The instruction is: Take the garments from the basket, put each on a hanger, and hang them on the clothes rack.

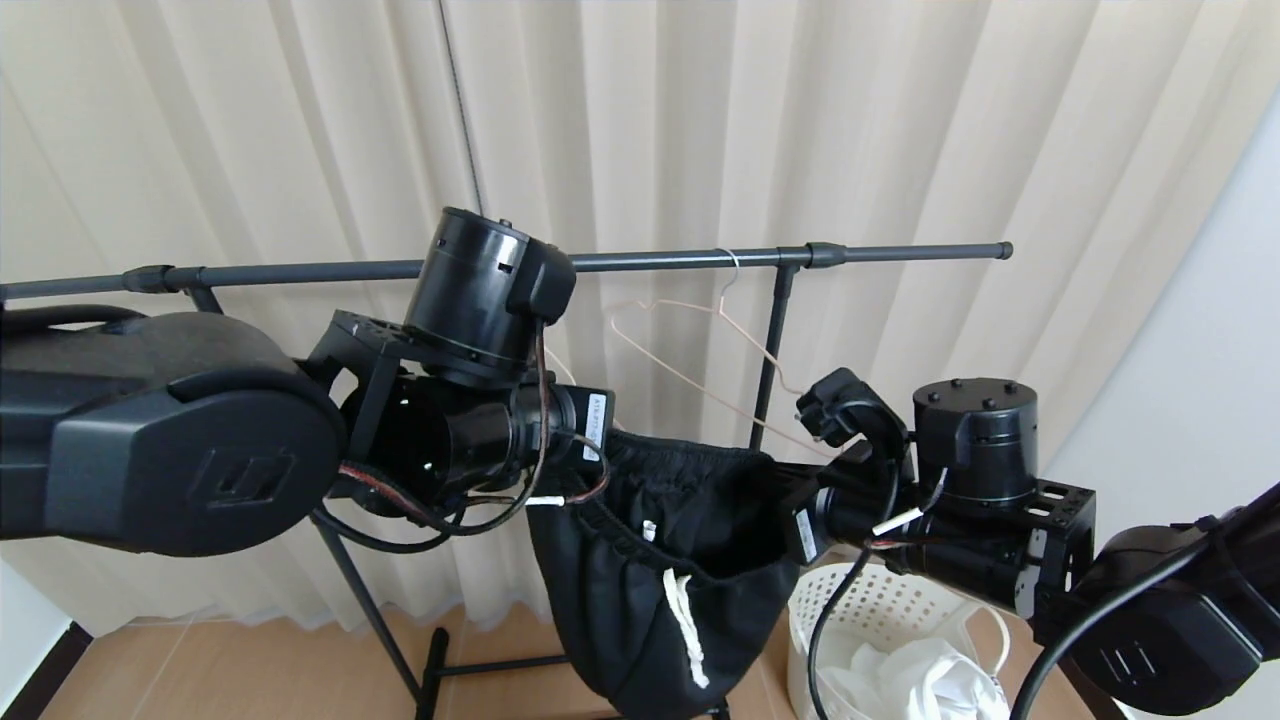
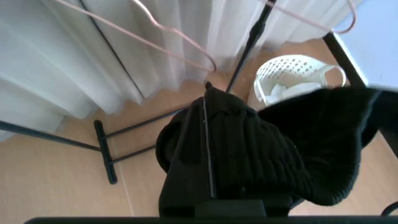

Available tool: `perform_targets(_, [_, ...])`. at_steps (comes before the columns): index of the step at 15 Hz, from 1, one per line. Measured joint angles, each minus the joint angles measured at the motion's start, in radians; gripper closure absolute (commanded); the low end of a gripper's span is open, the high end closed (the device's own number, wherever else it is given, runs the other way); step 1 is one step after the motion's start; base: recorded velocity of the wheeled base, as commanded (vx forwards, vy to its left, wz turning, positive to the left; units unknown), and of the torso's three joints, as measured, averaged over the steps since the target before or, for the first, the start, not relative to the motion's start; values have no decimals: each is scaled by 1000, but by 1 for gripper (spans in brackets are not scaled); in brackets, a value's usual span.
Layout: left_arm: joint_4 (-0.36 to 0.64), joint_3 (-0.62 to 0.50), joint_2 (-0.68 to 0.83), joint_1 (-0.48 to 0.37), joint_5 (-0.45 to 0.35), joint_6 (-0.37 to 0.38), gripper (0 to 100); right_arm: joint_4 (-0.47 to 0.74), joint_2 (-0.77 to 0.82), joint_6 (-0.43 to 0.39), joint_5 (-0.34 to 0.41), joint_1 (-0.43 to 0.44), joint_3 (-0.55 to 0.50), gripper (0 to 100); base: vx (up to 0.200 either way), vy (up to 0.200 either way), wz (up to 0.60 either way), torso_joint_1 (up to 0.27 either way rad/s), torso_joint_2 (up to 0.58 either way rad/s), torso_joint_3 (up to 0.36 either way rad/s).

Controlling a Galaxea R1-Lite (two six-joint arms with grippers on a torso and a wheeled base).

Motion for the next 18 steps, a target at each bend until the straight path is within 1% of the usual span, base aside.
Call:
perform_targets(1, [-1, 34, -3, -1, 0, 1, 0, 2, -10, -1, 0, -16, -6, 100, 0, 0, 0, 0, 0, 0])
perform_targets(4, [-3, 103, -7, -14, -2, -1, 0, 2, -25, -2, -1, -36, -13, 100, 0, 0, 0, 0, 0, 0])
perform_targets(7, [-3, 123, -18, -13, -11, 2, 0, 2, -27, -6, -2, -41, -23, 100, 0, 0, 0, 0, 0, 0])
perform_targets(9, [-3, 126, -22, -3, -46, 4, 0, 3, -29, -7, -3, -41, -36, 100, 0, 0, 0, 0, 0, 0])
perform_targets(11, [-2, 136, -28, 24, -169, 28, 0, 6, -26, -7, -22, -44, -58, 100, 0, 0, 0, 0, 0, 0])
perform_targets(12, [-1, 153, -37, 47, -234, 67, 0, 7, -22, -7, -29, -55, -68, 100, 0, 0, 0, 0, 0, 0])
perform_targets(13, [-1, 177, -52, 73, -306, 127, 0, 6, -17, -7, -31, -68, -77, 100, 0, 0, 0, 0, 0, 0])
perform_targets(15, [0, 212, -89, 112, -418, 199, 0, 7, -10, -11, -32, -87, -86, 100, 0, 0, 0, 0, 0, 0])
perform_targets(16, [-1, 220, -103, 126, -456, 214, 0, 7, -8, -12, -32, -90, -87, 100, 0, 0, 0, 0, 0, 0])
perform_targets(17, [-3, 218, -109, 135, -457, 216, 0, 7, -7, -12, -34, -91, -87, 100, 0, 0, 0, 0, 0, 0])
perform_targets(18, [-3, 208, -109, 140, -440, 214, 0, 7, -8, -14, -35, -90, -83, 100, 0, 0, 0, 0, 0, 0])
